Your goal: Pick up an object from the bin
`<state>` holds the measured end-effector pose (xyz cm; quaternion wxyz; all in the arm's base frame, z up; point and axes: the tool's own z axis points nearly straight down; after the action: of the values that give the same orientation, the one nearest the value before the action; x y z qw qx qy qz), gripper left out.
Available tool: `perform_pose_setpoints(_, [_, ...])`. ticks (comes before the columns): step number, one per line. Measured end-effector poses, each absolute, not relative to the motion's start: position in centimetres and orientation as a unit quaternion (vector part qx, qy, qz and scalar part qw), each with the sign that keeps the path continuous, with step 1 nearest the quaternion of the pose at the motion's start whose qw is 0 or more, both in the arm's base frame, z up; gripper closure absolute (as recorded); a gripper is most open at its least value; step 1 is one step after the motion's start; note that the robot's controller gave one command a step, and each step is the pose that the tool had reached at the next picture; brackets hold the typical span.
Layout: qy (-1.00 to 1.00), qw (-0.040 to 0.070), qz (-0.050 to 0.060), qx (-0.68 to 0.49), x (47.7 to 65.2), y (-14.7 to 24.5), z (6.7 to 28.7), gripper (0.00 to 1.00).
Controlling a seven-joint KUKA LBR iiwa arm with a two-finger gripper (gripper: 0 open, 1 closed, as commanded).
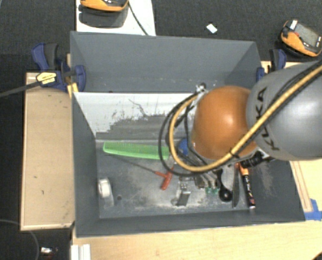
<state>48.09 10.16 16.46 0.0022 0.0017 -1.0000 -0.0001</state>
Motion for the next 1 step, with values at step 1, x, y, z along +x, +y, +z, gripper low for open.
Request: perform_pose_setpoints(1, [-1.000,-0.001,0.000,-0.001,48.27,10.11,16.71,0.00])
